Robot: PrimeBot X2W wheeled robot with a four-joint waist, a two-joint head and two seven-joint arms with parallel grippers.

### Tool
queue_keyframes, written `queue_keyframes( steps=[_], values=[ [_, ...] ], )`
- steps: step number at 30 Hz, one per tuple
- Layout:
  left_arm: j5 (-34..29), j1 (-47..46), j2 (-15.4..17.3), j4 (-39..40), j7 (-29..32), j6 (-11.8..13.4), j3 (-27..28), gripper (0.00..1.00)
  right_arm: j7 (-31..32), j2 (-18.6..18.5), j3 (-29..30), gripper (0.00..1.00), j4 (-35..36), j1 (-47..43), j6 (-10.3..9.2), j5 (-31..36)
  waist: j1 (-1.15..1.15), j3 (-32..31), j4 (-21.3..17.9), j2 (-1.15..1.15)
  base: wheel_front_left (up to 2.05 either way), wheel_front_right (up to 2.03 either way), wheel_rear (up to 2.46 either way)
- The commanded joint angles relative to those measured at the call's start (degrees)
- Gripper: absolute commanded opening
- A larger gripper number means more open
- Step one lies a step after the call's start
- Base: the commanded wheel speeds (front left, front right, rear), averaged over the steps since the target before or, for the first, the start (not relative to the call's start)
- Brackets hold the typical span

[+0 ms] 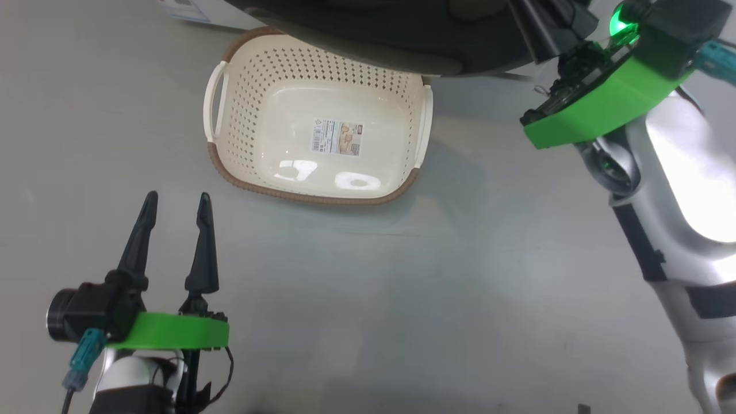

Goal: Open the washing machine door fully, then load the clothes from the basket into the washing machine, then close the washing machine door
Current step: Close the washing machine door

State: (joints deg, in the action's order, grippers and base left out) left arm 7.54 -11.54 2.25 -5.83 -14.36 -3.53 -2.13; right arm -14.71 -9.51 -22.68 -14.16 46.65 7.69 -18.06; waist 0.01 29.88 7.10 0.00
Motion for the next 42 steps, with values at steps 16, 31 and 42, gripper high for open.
queue_keyframes(
  steps=[16,31,42],
  values=[
    [2.04,-1.65,0.63,3.98,-0.63,0.73,0.17,1.00,-0.29,-5.46,5.39,0.00,-2.18,10.59,-0.20,1.53,-0.01,5.46,3.81,0.00,0.00,0.00,0.00],
    [2.53,-1.02,0.63,5.13,-0.63,1.41,-1.16,1.00,-0.29,-8.85,9.21,0.00,-4.61,15.11,-0.20,2.88,-0.01,5.75,5.04,0.00,0.00,0.00,0.00],
    [2.50,-1.51,0.63,4.25,-0.63,1.02,-0.77,1.00,-0.29,-7.19,9.24,0.00,-3.69,10.56,-0.20,3.57,-0.01,2.31,2.56,0.00,0.00,0.00,0.00]
  ],
)
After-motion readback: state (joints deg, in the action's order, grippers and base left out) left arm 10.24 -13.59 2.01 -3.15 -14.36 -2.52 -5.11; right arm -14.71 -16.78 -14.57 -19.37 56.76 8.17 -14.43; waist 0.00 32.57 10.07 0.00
